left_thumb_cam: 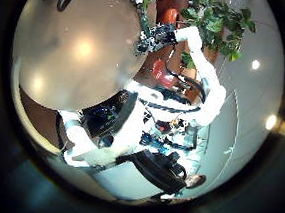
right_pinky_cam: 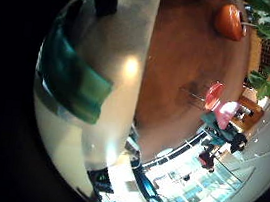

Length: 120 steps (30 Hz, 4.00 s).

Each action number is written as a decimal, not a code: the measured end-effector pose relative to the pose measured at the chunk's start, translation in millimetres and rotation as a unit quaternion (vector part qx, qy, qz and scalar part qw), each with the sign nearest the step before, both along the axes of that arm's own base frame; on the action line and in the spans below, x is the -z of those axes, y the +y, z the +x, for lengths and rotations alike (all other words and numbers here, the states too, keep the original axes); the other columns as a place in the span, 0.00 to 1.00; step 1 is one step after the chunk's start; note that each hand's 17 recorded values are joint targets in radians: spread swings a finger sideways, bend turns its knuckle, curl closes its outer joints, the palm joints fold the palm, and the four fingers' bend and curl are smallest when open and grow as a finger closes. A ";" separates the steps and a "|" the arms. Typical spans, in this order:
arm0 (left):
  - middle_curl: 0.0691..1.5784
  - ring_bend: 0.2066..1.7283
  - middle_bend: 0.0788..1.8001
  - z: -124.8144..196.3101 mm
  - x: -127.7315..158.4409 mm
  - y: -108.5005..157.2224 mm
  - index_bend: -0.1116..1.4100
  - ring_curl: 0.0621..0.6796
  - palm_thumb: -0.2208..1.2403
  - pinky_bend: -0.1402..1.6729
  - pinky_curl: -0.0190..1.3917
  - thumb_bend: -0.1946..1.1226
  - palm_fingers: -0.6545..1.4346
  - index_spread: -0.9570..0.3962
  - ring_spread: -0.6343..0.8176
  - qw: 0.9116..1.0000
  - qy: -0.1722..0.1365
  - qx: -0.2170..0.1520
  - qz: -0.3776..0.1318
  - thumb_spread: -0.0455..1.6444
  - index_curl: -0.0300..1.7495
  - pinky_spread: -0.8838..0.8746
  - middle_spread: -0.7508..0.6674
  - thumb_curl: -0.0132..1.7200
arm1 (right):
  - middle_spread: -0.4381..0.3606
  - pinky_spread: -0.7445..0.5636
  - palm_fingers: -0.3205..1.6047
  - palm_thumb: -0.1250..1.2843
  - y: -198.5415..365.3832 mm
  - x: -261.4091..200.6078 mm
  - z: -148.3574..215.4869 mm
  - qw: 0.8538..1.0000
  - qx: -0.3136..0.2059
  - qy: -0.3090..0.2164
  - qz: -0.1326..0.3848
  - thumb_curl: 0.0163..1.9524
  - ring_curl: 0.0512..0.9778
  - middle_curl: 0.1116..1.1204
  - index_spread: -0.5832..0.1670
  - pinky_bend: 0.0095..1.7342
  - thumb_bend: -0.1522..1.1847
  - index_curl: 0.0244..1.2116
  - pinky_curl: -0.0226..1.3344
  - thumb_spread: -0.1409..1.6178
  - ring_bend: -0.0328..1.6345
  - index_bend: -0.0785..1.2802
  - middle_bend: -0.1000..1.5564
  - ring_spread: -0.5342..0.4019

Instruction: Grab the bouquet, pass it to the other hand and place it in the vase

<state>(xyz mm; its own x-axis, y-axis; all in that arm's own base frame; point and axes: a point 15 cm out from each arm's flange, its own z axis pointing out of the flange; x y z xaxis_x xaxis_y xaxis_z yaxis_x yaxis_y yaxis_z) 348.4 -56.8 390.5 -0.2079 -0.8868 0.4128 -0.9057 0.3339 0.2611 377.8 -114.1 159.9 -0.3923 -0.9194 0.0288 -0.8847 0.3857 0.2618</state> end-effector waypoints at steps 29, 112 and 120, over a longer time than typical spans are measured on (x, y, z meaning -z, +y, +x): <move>0.19 0.22 0.07 14.9 -15.2 -3.7 0.19 0.23 0.33 0.22 0.27 0.14 0.41 0.74 0.78 1.000 -0.012 -0.027 -0.004 0.75 0.22 0.77 0.75 0.17 | 0.40 0.46 0.75 0.90 1.5 -341.5 34.1 0.924 0.012 -0.370 0.089 0.47 0.66 0.69 0.42 0.82 0.15 0.80 0.48 0.57 0.92 0.89 0.89 0.38; 0.58 0.83 0.61 57.9 -207.0 -94.3 0.57 0.76 0.88 0.76 0.54 0.25 0.84 0.27 0.15 0.815 -0.018 -0.067 -0.576 0.61 0.58 0.19 0.19 0.40 | 0.36 0.31 0.47 0.60 284.1 -306.3 31.8 0.744 -0.220 -0.319 0.544 0.47 0.59 0.56 0.37 0.69 0.08 0.63 0.69 0.63 0.84 0.49 0.76 0.34; 0.59 0.84 0.62 74.9 -257.8 -65.5 0.53 0.76 0.89 0.77 0.55 0.25 0.83 0.22 0.16 0.783 -0.139 -0.081 -0.600 0.64 0.64 0.19 0.18 0.44 | 0.39 0.45 0.25 0.56 251.7 -295.5 39.6 0.754 -0.182 -0.330 0.537 0.36 0.49 0.46 0.33 0.58 0.09 0.51 0.62 0.64 0.73 0.37 0.58 0.38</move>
<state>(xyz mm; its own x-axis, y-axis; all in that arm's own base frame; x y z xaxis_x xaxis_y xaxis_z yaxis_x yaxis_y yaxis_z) 423.3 -122.2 648.3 -0.3629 0.0816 0.9283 -0.9277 0.0616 -0.3681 417.4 137.5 455.4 0.2893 -0.3229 -0.9011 -0.9551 -0.0349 -0.2942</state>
